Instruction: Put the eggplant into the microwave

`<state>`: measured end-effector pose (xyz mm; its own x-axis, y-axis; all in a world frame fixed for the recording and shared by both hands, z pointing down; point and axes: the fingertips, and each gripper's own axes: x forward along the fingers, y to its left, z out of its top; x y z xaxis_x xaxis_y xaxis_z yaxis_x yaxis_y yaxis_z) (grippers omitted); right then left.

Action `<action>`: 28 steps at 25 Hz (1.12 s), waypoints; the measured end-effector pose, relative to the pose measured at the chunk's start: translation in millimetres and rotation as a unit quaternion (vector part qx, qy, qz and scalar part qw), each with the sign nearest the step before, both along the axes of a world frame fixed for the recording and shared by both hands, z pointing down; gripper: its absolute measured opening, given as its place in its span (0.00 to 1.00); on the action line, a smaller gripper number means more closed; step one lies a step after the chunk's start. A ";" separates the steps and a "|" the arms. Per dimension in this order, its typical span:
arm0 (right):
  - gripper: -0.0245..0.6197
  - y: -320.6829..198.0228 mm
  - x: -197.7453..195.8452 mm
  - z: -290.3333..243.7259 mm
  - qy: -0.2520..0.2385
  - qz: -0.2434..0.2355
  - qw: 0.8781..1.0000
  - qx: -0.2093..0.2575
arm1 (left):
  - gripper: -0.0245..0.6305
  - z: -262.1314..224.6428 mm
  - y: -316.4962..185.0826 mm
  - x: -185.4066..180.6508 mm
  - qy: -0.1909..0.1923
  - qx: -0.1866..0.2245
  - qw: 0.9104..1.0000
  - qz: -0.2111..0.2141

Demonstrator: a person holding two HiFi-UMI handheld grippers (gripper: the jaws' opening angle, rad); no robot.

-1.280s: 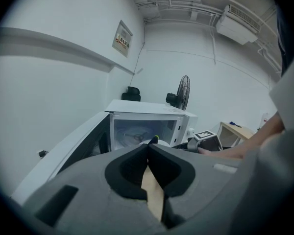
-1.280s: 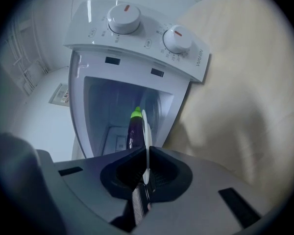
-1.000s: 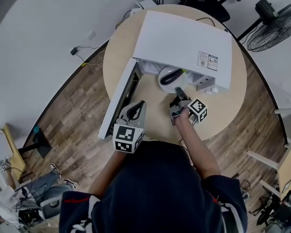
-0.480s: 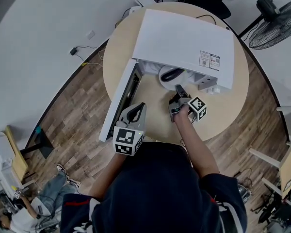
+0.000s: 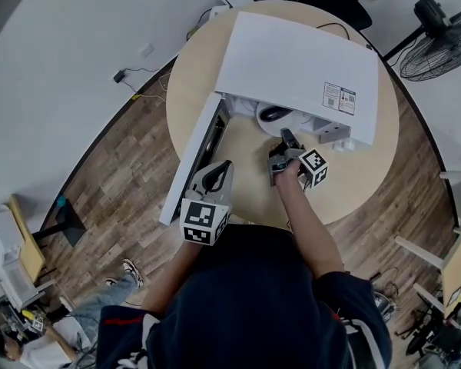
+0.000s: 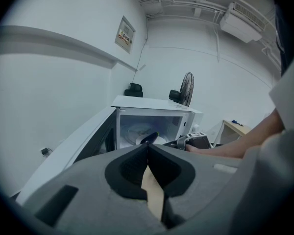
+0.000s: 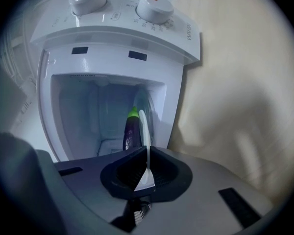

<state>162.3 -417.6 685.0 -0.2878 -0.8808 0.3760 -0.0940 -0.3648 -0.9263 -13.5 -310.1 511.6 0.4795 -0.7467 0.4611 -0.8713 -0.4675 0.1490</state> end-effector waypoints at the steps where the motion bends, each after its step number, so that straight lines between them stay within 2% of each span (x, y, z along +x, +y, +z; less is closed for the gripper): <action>1: 0.07 -1.3 -0.6 0.5 -0.001 0.004 1.000 -0.001 | 0.06 0.3 0.2 -0.4 -0.001 0.000 1.000 0.000; 9: 0.07 -13.6 3.2 6.1 -0.007 0.023 1.000 0.003 | 0.06 4.0 -3.6 -1.0 0.000 -0.005 1.000 0.002; 18: 0.07 -20.0 2.9 9.5 -0.015 0.012 1.000 0.007 | 0.06 4.0 -7.4 3.5 0.004 -0.004 1.000 0.010; 19: 0.08 -19.7 3.4 9.4 -0.014 0.008 1.000 0.008 | 0.06 3.5 -7.7 4.8 0.004 -0.003 1.000 0.011; 22: 0.19 -17.5 2.8 6.1 -0.019 -0.005 1.000 0.017 | 0.06 2.6 -7.8 7.5 0.005 -0.002 1.000 0.016; 28: 0.23 -3.5 4.6 -0.6 0.023 -0.044 0.998 0.024 | 0.06 1.8 -3.7 14.6 0.007 0.000 1.000 0.025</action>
